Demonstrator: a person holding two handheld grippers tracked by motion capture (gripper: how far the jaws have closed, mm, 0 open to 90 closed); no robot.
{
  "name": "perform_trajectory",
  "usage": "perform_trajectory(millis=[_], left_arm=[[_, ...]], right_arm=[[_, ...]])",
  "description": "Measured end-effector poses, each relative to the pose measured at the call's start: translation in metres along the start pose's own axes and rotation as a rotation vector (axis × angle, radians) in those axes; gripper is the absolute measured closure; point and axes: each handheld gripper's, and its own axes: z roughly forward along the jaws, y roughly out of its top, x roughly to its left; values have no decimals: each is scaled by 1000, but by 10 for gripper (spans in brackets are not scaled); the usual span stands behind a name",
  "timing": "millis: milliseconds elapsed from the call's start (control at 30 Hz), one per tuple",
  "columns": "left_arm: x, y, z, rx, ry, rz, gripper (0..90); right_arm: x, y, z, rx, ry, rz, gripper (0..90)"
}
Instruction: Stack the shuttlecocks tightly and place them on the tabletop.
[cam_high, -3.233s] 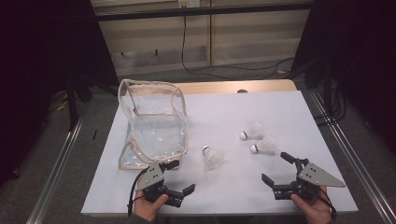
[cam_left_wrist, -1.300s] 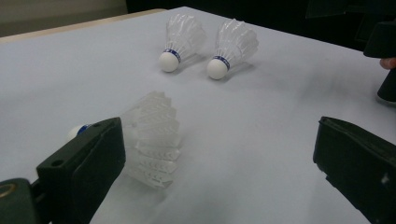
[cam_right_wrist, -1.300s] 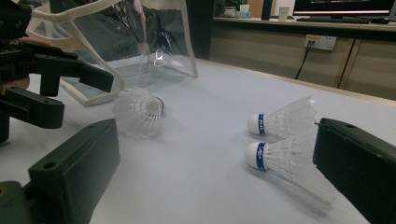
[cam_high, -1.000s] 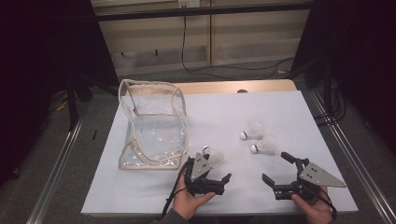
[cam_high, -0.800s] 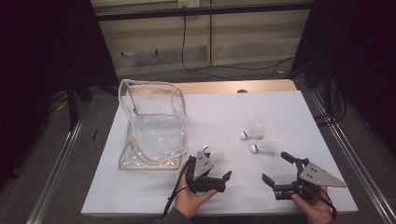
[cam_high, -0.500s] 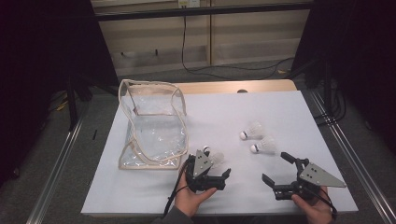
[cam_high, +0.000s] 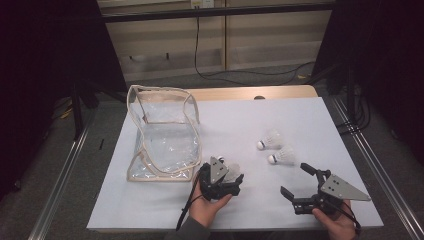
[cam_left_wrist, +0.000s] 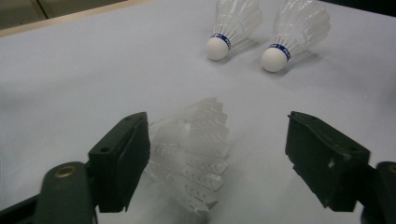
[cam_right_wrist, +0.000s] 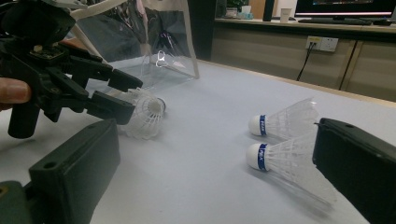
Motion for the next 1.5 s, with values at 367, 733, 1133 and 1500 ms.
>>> perform_trajectory(millis=[367,733,1133,1500], left_arm=[[4,5,7,24,49,-7,393],[9,10,12,36,82,14,659],[7,24,11,60,169,-12,845],[4,31,19,56,151,-82,870]], right_arm=[[0,0,0,-2,-4,4,4],[-1,0,0,-2,-1,6,5],[0,0,0,-1,0,5,4],[0,0,0,0,3,2,5]])
